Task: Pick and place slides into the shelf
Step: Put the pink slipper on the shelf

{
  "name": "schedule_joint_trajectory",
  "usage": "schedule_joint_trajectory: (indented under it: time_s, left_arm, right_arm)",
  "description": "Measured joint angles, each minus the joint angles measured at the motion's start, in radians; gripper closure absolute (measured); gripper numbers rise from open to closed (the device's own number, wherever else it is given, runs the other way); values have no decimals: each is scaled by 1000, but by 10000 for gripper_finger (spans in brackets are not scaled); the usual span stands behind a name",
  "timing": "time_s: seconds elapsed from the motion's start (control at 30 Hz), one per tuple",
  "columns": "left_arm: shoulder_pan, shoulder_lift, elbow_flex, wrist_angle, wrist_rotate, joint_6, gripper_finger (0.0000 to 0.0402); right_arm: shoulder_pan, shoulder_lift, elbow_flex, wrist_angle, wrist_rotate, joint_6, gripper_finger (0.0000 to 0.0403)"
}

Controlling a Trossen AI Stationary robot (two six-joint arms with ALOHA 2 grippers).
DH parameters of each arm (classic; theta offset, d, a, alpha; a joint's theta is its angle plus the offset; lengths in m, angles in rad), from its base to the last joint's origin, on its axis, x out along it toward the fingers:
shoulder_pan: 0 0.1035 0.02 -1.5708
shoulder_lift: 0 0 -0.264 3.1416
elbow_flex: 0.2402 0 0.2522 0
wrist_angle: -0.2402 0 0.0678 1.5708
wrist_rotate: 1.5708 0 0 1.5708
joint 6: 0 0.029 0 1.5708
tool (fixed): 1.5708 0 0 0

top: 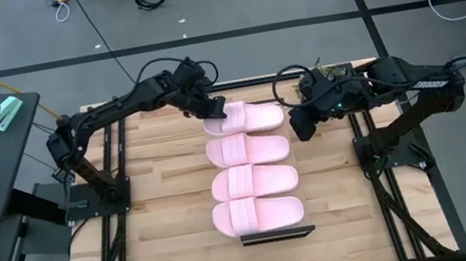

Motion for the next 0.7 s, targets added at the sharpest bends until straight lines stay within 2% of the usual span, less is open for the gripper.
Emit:
schedule_joint_trajectory:
  time_s: [0.7]
  left_arm:
    - [-60, 17, 1, -9, -179, 24, 380]
  right_arm:
    - [0, 0, 0, 0, 7, 2, 374]
